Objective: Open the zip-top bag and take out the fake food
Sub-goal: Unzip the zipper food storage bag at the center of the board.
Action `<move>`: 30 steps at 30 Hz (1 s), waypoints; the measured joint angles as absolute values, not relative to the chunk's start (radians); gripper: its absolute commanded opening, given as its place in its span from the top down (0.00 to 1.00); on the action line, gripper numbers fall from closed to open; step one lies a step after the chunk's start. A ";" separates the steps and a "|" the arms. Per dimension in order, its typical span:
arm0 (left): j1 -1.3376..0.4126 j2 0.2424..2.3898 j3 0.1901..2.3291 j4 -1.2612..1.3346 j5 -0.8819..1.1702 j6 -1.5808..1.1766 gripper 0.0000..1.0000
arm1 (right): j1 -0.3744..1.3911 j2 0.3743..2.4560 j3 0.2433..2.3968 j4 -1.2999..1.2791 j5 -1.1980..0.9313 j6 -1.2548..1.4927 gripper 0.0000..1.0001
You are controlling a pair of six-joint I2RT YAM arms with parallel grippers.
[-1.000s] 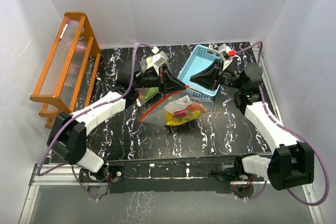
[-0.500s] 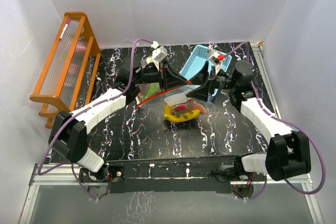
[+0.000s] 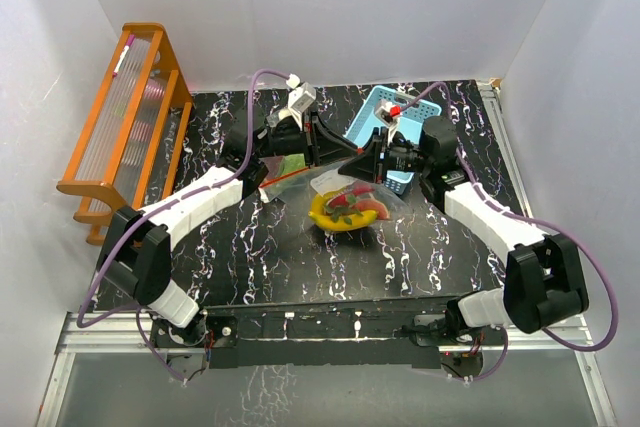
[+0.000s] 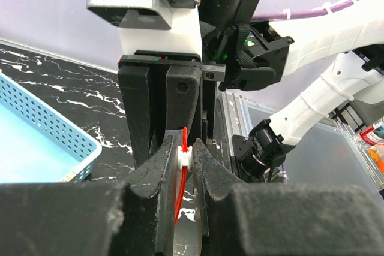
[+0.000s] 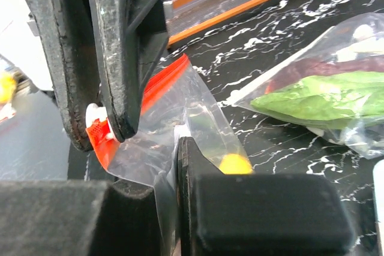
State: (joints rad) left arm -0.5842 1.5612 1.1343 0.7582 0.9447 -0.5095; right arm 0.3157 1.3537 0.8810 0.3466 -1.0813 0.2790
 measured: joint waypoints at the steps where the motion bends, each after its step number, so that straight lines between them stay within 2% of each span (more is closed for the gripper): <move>1: -0.584 1.561 1.132 0.759 0.942 -0.509 1.00 | 0.316 1.349 0.881 0.346 -1.060 0.279 0.92; 9: -0.582 1.552 1.087 0.756 0.920 -0.494 1.00 | 0.291 1.268 0.858 0.395 -0.950 0.344 0.92; 19: -0.582 1.522 1.074 0.721 0.880 -0.438 1.00 | 0.272 1.249 0.852 0.447 -0.953 0.399 0.92; 20: -0.582 1.522 1.074 0.720 0.876 -0.437 1.00 | 0.268 1.249 0.852 0.447 -0.952 0.402 0.88; 23: -0.579 1.522 1.072 0.718 0.864 -0.437 1.00 | 0.260 1.239 0.836 0.461 -0.921 0.429 0.59; 25: -0.576 1.521 1.066 0.719 0.849 -0.435 1.00 | 0.250 1.220 0.806 0.485 -0.888 0.465 0.45; 27: -0.572 1.521 1.060 0.722 0.830 -0.440 1.00 | 0.239 1.191 0.758 0.535 -0.834 0.512 0.36; 30: -0.566 1.522 1.047 0.741 0.791 -0.453 1.00 | 0.238 1.158 0.697 0.618 -0.772 0.592 0.34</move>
State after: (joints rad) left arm -0.5663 1.5215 1.0466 0.7414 0.7906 -0.4526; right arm 0.2382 1.1576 0.6968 0.6178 -0.7715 0.5922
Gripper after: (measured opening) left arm 0.107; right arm 0.638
